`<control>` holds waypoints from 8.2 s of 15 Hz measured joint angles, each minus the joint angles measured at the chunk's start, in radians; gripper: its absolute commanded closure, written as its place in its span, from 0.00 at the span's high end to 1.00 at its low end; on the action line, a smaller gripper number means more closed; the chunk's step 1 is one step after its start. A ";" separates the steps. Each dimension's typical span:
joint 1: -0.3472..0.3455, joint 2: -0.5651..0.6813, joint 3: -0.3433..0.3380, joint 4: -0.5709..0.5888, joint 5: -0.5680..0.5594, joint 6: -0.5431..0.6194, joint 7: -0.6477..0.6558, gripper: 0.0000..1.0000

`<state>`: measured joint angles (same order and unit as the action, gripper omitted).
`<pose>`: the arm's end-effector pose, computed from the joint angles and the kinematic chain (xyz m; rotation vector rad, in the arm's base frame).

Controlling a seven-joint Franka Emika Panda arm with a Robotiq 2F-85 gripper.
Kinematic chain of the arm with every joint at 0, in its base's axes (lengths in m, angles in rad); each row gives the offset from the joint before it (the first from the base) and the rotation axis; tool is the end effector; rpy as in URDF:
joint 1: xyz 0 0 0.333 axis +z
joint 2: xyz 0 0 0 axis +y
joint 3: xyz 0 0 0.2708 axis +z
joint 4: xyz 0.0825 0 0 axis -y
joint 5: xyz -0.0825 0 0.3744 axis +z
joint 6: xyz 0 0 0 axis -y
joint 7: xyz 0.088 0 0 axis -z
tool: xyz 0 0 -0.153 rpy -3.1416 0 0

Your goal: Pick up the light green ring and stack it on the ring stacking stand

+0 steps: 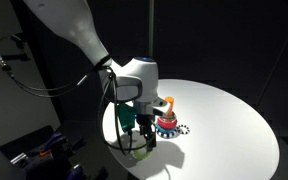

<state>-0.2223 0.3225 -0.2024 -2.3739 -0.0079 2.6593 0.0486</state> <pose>0.4367 -0.2078 0.1086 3.0003 -0.6978 -0.0661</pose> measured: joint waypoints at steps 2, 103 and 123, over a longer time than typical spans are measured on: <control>0.000 0.023 0.005 0.017 0.010 0.002 0.000 1.00; 0.027 -0.121 -0.020 0.309 -0.035 -0.248 0.140 0.49; 0.026 -0.052 0.010 0.402 0.097 -0.310 0.128 0.49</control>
<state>-0.1960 0.2701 -0.1922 -1.9719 0.0889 2.3492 0.1765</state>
